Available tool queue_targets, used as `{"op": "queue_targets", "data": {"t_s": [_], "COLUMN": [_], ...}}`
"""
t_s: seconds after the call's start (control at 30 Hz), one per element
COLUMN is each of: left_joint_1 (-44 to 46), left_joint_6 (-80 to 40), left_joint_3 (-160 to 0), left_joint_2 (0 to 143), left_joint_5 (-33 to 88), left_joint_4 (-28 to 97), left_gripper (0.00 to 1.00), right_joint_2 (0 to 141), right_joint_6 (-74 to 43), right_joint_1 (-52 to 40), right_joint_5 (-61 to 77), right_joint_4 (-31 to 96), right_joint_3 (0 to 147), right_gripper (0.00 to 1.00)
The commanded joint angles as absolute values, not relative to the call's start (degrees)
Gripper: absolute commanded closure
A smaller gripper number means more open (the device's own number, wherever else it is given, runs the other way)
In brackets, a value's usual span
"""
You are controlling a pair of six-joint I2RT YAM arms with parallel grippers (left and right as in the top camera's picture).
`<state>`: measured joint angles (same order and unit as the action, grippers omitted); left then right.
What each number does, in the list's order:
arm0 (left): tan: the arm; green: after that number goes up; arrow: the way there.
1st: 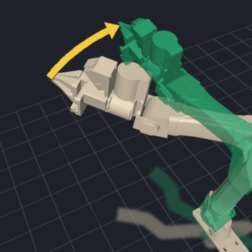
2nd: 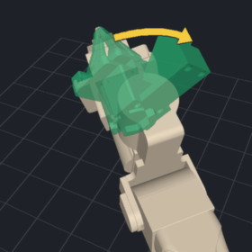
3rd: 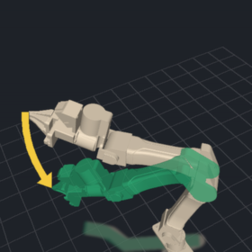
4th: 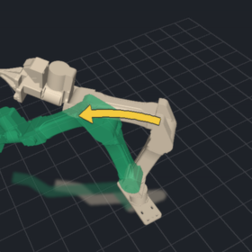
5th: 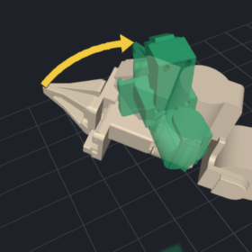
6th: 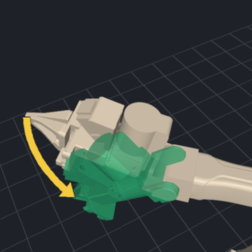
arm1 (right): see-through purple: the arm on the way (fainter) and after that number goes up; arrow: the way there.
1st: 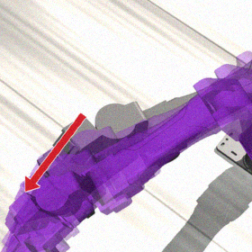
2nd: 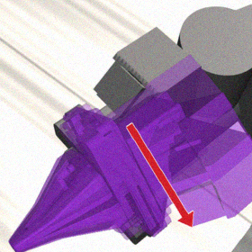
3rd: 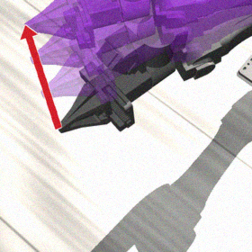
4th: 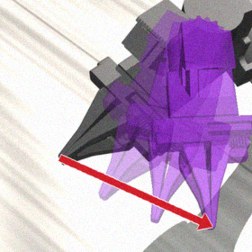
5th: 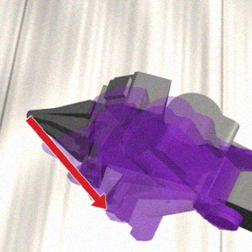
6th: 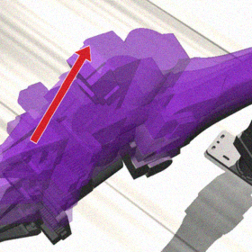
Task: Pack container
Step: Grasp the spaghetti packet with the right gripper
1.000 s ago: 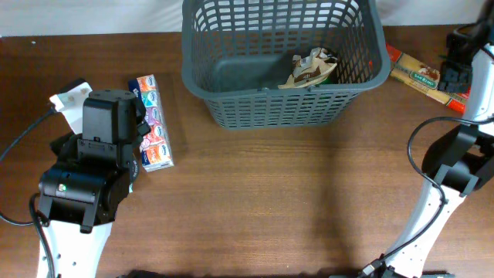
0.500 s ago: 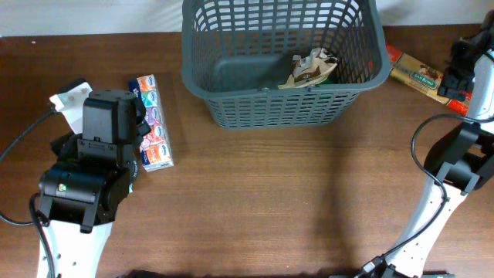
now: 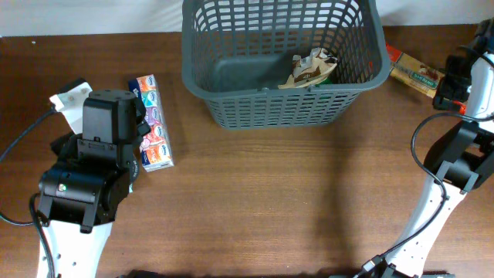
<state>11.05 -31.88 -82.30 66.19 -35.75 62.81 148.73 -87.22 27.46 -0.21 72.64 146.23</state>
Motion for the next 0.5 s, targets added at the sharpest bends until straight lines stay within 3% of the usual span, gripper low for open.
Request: {"op": "queue_targets", "data": {"t_s": [0.0, 0.47], "left_joint_1": [10.7, 10.7], "left_joint_6": [-31.2, -31.2], "left_joint_3": [-83.0, -83.0], "left_joint_2": [66.0, 66.0], "left_joint_5": [-35.5, -35.5], "left_joint_4": [62.7, 62.7], "left_gripper": [0.01, 0.01], "right_joint_2": [150.6, 153.4], "right_joint_6": [-89.0, -87.7], "right_joint_1": [29.0, 29.6], "right_joint_5": [-1.5, 3.2], "right_joint_4": [72.8, 65.7], "right_joint_3": [146.7, 146.7], "right_gripper": [0.01, 0.01]}}
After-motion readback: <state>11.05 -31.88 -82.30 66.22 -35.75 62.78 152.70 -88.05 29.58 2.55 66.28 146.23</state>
